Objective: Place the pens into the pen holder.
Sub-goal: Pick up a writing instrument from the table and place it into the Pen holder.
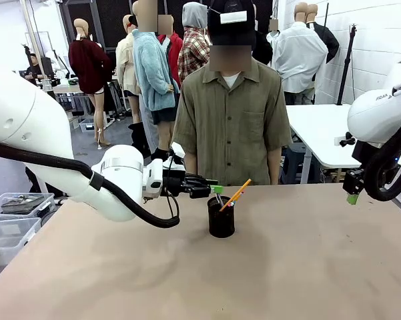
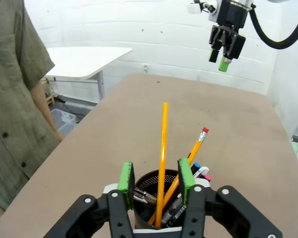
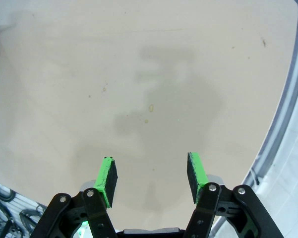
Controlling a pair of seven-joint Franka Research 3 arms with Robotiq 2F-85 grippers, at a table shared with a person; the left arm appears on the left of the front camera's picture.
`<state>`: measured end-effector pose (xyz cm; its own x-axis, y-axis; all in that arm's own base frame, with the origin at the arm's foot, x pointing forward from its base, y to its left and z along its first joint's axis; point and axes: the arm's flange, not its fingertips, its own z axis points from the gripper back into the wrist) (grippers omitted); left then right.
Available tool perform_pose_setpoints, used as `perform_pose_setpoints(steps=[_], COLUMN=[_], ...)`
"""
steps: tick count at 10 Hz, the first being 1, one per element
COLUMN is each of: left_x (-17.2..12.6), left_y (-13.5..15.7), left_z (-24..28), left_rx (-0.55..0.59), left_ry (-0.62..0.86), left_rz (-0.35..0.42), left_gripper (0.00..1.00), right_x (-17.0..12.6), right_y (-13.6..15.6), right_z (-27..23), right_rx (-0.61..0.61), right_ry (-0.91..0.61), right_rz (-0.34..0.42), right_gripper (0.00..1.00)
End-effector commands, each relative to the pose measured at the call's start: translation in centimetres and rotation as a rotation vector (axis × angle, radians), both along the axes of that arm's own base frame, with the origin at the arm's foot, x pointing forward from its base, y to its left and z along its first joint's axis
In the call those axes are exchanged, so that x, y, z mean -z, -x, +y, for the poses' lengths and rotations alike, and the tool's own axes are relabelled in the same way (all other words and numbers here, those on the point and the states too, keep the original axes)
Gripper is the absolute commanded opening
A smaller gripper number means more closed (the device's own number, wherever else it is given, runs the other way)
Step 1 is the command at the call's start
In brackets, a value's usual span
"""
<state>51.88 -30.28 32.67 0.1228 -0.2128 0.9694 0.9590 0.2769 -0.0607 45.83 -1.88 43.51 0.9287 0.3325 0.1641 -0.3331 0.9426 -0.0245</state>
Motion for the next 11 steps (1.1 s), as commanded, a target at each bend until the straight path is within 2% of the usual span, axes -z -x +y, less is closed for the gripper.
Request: perform_pose_setpoints(steps=[1,3,4,5,6,9,10,11], left_x=[-2.0,-5.0,-6.7,-8.1,-9.1,-10.8,-11.1,-11.3], left_y=[1.8,2.7,2.9,2.9,2.8,3.3,3.7,4.1], left_z=[1.0,4.0,6.0,7.8,9.2,12.4,12.9,13.3], left_rx=[-0.072,-0.106,-0.177,-0.237,-0.316,-0.45,-0.474,-0.484], left_ry=[-0.05,-0.11,-0.151,-0.232,-0.381,-0.702,-0.75,-0.819], left_rz=[-0.018,-0.034,-0.019,0.04,0.098,0.275,0.287,0.334], left_gripper=[0.55,0.55,0.55,0.55,0.55,0.55,0.55,0.55], right_x=[0.3,0.3,0.3,0.3,0.3,0.3,0.3,0.3], right_y=[0.3,0.3,0.3,0.3,0.3,0.3,0.3,0.3], right_z=[-0.1,-0.1,-0.1,-0.1,-0.1,-0.1,-0.1,-0.1], right_rx=[-0.004,-0.004,-0.004,-0.004,-0.004,-0.004,-0.004,-0.004], right_ry=[0.038,0.038,0.038,0.038,0.038,0.038,0.038,0.038], right_rz=[-0.014,-0.014,-0.014,-0.014,-0.014,-0.014,-0.014,-0.014], right_gripper=[0.72,0.72,0.72,0.72,0.72,0.72,0.72,0.72])
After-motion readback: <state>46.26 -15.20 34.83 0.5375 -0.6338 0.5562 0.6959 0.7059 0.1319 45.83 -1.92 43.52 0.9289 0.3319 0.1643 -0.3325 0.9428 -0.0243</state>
